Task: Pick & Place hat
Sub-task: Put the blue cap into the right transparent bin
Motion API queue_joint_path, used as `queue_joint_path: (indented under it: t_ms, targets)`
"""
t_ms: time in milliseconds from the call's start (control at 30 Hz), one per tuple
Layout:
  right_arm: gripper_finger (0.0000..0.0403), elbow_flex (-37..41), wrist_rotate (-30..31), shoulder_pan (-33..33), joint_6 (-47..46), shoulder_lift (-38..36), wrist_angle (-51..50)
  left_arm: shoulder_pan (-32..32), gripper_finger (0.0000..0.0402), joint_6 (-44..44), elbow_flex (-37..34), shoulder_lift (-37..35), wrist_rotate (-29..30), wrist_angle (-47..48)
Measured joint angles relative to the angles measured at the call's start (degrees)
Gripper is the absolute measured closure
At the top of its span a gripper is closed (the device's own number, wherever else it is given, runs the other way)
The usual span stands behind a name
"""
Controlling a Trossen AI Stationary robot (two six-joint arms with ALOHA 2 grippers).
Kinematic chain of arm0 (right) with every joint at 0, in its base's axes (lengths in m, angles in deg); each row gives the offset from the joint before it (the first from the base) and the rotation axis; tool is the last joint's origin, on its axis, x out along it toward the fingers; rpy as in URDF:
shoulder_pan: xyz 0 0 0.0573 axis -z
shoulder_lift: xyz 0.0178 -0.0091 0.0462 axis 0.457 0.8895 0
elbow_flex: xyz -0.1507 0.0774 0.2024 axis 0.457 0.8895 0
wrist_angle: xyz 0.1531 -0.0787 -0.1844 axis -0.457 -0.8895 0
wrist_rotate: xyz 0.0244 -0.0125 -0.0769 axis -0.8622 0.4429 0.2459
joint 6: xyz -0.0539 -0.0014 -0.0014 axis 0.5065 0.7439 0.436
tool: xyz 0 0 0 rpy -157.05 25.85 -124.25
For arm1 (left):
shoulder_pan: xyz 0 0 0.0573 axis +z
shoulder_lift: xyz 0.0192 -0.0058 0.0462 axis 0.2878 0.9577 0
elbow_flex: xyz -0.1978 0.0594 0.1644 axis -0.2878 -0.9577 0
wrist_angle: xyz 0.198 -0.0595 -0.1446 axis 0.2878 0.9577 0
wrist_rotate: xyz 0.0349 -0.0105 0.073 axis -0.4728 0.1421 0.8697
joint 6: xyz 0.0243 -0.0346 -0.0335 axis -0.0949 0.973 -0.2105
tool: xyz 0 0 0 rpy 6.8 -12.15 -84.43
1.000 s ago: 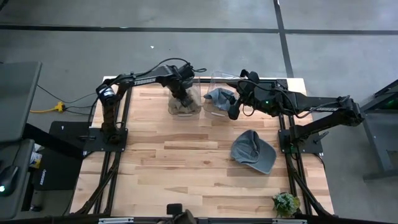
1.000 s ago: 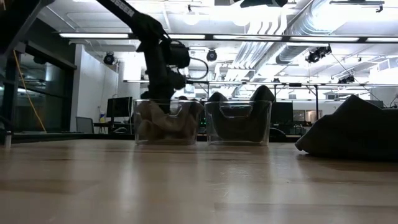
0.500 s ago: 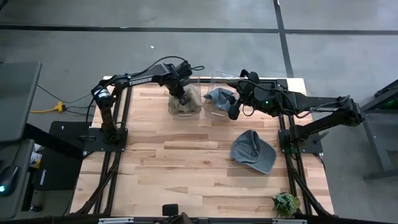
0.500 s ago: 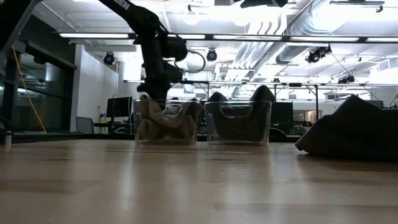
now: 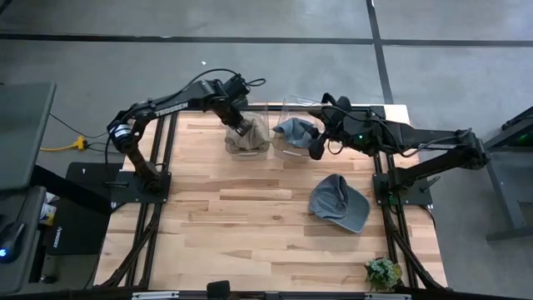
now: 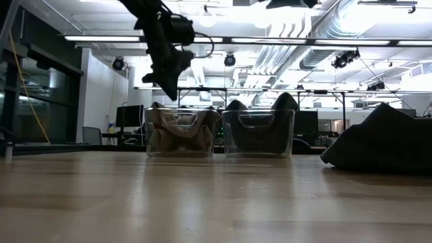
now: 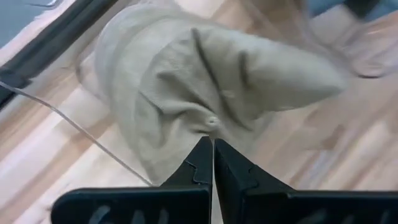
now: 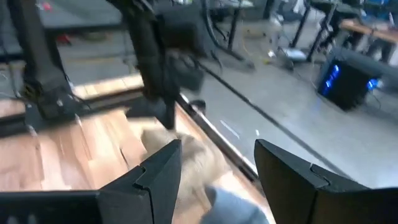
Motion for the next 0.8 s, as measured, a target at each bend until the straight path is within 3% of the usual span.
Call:
queue_joint_path:
  t_ms: [167,400,700,800]
  targets:
    - [0.0206,0.0,-0.3,1.7,-6.4,0.0,-10.1,0.0,0.0402,3.2,0.0,-2.7,-6.8,-3.0]
    - [0.0206,1.4,-3.1,4.2,-11.5,-0.9,-16.7,-3.6,0.0402,8.7,0.0,-3.6,-16.1,-10.5]
    - [0.0206,6.7,-9.8,6.3,-14.5,-5.3,-19.6,-7.3,0.0402,13.5,0.1,-8.4,-20.6,-15.1]
    - [0.0206,10.2,-13.5,6.4,-15.9,-7.9,-18.6,-7.3,0.0402,15.2,0.0,-10.5,-25.4,-16.3]
